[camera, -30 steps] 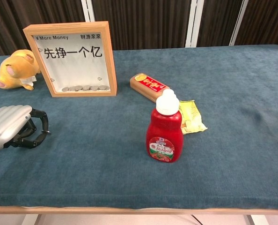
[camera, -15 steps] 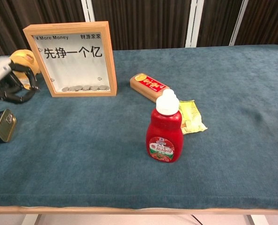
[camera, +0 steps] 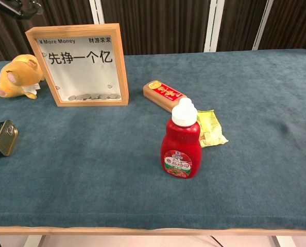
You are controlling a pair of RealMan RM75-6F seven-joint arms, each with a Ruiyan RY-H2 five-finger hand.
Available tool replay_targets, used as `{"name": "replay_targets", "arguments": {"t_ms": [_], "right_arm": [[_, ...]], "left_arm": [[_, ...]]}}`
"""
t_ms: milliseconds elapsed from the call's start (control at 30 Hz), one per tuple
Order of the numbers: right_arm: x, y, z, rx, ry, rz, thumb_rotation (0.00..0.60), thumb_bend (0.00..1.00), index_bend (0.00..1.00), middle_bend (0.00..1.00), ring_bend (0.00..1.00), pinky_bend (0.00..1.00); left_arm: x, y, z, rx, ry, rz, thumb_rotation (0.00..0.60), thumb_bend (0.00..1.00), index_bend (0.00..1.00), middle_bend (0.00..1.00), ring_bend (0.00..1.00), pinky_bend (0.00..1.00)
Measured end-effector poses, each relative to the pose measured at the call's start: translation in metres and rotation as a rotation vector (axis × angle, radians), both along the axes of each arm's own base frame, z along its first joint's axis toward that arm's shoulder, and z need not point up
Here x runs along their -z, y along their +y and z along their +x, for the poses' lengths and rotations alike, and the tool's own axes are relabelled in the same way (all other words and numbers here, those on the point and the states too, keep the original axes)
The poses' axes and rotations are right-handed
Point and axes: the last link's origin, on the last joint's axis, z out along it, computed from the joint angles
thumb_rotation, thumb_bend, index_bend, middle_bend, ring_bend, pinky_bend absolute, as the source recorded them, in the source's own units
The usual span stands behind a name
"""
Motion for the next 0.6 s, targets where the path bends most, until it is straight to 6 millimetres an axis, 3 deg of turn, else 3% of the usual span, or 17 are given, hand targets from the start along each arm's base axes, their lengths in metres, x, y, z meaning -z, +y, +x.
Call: {"name": "replay_targets", "arguments": {"t_ms": [333,600], "right_arm": [[-0.007,-0.001,-0.003,0.011,-0.025,-0.013,0.600,0.22,0.00,0.00,0.00,0.00],[-0.018,0.002,-0.005,0.013,-0.051,-0.036,0.600,0.22,0.00,0.00,0.00,0.00]], "left_arm": [[0.012,0.038,0.048,0.011,0.042,-0.039,0.600,0.60,0.73,1.00,1.00,1.00],[0.032,0.053,0.059,-0.019,0.105,-0.064,0.600,0.60,0.73,1.00,1.00,1.00]]}}
